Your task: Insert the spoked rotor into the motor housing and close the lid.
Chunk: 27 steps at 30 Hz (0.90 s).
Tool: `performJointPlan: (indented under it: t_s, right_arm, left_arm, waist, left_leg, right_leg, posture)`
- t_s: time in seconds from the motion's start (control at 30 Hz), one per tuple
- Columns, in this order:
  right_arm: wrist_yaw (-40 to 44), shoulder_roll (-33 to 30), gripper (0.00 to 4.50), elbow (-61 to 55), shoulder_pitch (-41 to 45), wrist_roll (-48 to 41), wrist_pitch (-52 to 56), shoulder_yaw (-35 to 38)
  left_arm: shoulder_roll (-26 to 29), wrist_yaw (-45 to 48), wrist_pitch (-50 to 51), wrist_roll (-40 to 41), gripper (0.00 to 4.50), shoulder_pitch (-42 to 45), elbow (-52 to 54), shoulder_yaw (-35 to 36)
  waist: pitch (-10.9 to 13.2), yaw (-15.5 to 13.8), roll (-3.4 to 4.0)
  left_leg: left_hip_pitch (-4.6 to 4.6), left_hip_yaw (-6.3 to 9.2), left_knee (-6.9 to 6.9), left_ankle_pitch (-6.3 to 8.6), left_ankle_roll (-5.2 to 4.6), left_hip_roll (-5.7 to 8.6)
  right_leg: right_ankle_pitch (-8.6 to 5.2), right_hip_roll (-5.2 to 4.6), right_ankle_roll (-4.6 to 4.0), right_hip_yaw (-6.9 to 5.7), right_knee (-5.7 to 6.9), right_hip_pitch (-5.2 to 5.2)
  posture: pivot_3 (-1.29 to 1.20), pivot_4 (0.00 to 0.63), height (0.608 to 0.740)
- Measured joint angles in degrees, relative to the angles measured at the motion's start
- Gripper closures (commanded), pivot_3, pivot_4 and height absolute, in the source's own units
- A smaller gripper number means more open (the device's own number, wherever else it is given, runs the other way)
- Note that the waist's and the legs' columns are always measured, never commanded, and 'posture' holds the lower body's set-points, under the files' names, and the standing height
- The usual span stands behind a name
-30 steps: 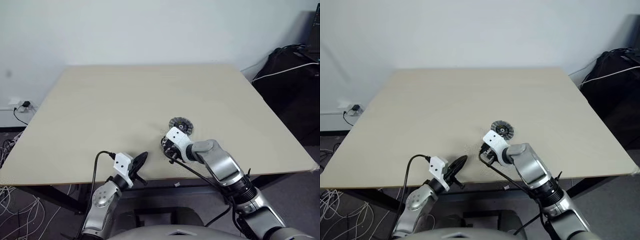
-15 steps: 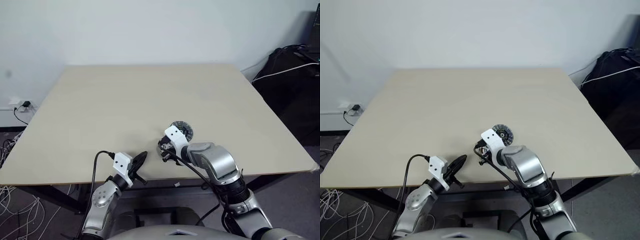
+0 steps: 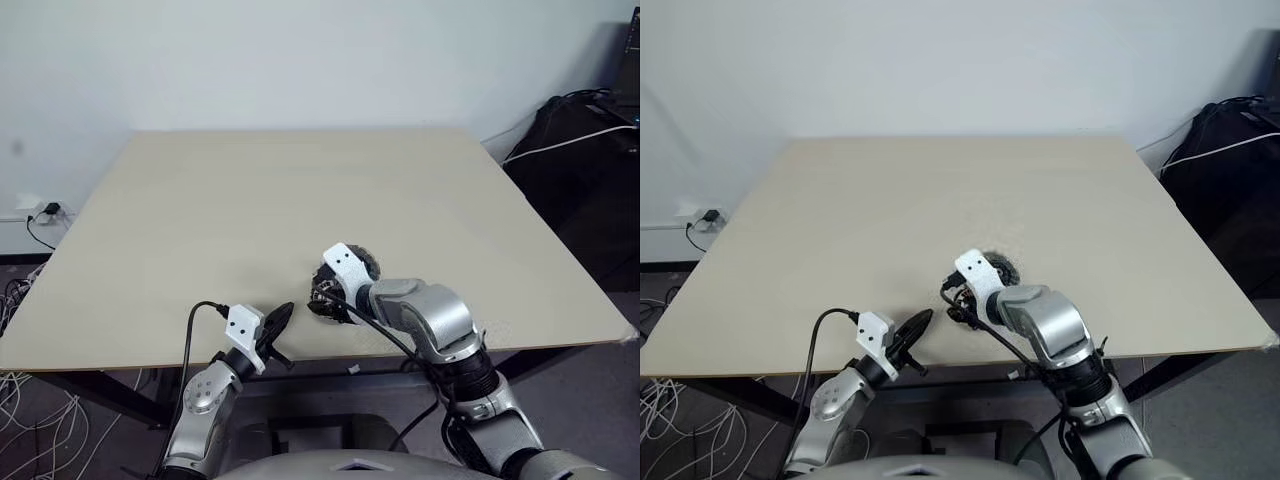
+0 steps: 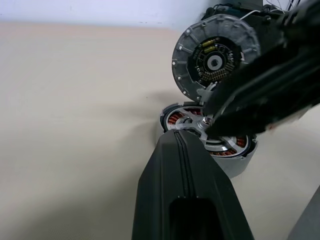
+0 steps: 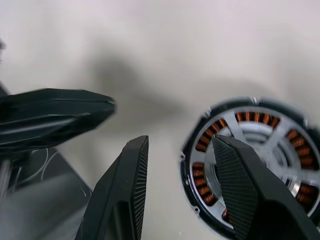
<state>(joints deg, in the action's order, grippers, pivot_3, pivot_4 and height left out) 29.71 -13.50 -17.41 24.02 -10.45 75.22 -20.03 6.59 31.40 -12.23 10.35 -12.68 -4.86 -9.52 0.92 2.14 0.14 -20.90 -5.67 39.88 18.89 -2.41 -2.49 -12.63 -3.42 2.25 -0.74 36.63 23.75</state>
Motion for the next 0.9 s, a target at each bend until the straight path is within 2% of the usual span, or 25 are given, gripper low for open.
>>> performJointPlan:
  t_s: [0.13, 0.37, 0.6, 0.9]
  right_arm:
    - [5.53, -9.17, 2.30, -3.01, 0.58, -0.66, -8.25, -6.50]
    - [13.93, -19.94, 2.30, -3.30, 1.58, 3.26, -24.33, -15.51]
    - [19.45, -24.33, 2.30, 0.79, 3.12, 10.50, -36.15, -21.25]
    - [24.97, -25.09, 2.30, 8.04, 5.77, 19.12, -45.59, -23.46]
  left_arm:
    - [-0.04, 0.06, -0.36, 0.06, 4.50, 0.05, -0.69, 0.03]
    - [-0.19, 0.28, -0.69, 0.96, 4.50, 0.05, -1.29, 0.06]
    - [-0.22, 0.33, -0.73, 1.08, 4.50, 0.03, -1.50, 0.05]
    - [-0.32, 0.17, -0.73, 1.08, 4.50, 0.00, -1.53, 0.02]
  waist:
    - [0.00, 0.05, 0.00]
    - [0.00, -0.02, -0.03]
    - [0.00, -0.11, -0.03]
    - [0.00, -0.23, -0.03]
  left_leg:
    - [-0.01, 0.02, 0.00, 0.03, -0.05, 0.00]
    - [-0.02, 0.02, -0.01, 0.05, -0.09, 0.00]
    - [-0.02, 0.00, 0.00, 0.07, -0.12, 0.00]
    - [-0.01, -0.02, 0.00, 0.07, -0.12, 0.00]
  right_leg:
    - [0.00, 0.00, 0.01, -0.03, -0.11, -0.02]
    - [0.02, 0.00, 0.04, -0.06, -0.25, -0.08]
    - [0.04, -0.01, 0.06, -0.06, -0.32, -0.12]
    - [0.05, -0.01, 0.07, -0.06, -0.37, -0.15]
  posture:
    - [0.00, 0.000, 0.740]
    - [0.00, 0.000, 0.740]
    - [0.00, 0.000, 0.740]
    - [0.00, 0.000, 0.740]
